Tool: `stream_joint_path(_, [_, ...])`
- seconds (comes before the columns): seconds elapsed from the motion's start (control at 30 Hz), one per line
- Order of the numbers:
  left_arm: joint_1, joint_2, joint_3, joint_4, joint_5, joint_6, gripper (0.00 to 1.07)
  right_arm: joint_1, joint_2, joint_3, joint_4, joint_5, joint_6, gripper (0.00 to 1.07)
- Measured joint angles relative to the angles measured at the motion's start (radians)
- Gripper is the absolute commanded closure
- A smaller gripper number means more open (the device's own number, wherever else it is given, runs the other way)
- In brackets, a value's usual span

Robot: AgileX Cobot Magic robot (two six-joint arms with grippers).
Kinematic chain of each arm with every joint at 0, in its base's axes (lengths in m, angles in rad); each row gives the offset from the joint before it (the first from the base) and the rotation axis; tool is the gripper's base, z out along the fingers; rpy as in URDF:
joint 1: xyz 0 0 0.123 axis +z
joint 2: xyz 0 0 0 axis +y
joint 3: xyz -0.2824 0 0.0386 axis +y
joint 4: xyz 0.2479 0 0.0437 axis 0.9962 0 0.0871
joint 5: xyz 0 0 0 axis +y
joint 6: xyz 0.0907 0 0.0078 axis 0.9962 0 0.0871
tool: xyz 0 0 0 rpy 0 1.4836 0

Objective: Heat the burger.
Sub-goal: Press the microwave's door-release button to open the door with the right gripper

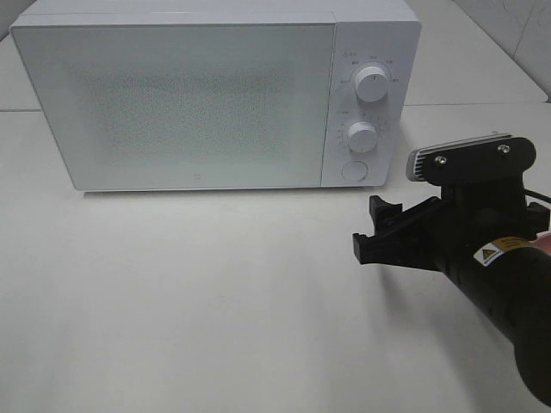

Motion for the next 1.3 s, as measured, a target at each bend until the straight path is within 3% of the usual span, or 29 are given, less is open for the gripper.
stream_joint_path(0.6, [0.000, 0.000, 0.000, 0.000, 0.000, 0.000, 0.07, 0.022, 0.057, -0.040, 0.048, -0.017, 0.030, 0.32])
stream_joint_path(0.83, [0.000, 0.000, 0.000, 0.000, 0.000, 0.000, 0.07, 0.022, 0.057, -0.040, 0.049, -0.041, 0.205, 0.37])
stream_joint_path(1.07, [0.000, 0.000, 0.000, 0.000, 0.000, 0.000, 0.07, 0.022, 0.057, -0.040, 0.049, -0.044, 0.685, 0.57])
stream_joint_path(1.17, [0.000, 0.000, 0.000, 0.000, 0.000, 0.000, 0.07, 0.022, 0.057, -0.040, 0.050, -0.044, 0.796, 0.60])
stream_joint_path(1.23, [0.000, 0.000, 0.000, 0.000, 0.000, 0.000, 0.07, 0.022, 0.057, -0.040, 0.050, -0.044, 0.973, 0.71])
stream_joint_path(1.3, [0.000, 0.000, 0.000, 0.000, 0.000, 0.000, 0.07, 0.022, 0.057, -0.040, 0.050, -0.044, 1.034, 0.75])
